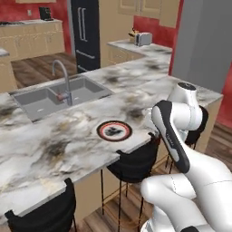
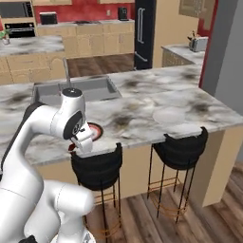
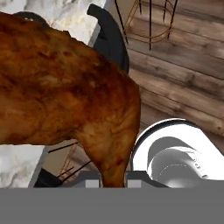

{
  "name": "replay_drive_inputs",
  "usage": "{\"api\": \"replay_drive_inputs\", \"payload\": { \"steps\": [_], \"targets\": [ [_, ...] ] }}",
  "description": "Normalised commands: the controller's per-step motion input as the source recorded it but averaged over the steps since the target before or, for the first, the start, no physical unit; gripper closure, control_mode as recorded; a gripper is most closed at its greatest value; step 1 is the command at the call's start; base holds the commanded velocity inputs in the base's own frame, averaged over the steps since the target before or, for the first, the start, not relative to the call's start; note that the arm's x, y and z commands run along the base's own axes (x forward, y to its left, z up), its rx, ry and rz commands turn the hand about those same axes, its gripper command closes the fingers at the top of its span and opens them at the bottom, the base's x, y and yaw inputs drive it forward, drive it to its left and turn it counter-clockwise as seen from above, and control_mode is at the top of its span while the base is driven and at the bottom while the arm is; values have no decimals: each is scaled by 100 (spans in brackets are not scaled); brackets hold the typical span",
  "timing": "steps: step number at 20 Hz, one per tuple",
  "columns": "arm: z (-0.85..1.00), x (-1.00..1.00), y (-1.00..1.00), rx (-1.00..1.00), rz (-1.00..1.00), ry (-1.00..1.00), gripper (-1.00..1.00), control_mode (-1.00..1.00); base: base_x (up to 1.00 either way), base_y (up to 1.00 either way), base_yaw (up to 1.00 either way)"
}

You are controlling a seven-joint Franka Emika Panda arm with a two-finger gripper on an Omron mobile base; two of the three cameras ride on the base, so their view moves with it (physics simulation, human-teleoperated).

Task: Take the chicken drumsticks from the pan and place one on each plate on the dining counter.

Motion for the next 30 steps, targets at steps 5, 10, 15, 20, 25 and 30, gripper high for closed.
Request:
{"api": "replay_drive_inputs", "payload": {
  "steps": [5, 10, 15, 20, 25, 30],
  "targets": [
    [0, 0, 0, 0, 0, 0, 100, 100, 42, -7, 31],
    [0, 0, 0, 0, 0, 0, 100, 100, 56, -6, 25],
    [0, 0, 0, 0, 0, 0, 100, 100, 60, -13, 19],
    [0, 0, 0, 0, 0, 0, 100, 100, 28, -3, 3],
    [0, 0, 0, 0, 0, 0, 100, 100, 0, 0, 0],
    [0, 0, 0, 0, 0, 0, 100, 100, 1, 0, 0]
  ]
}}
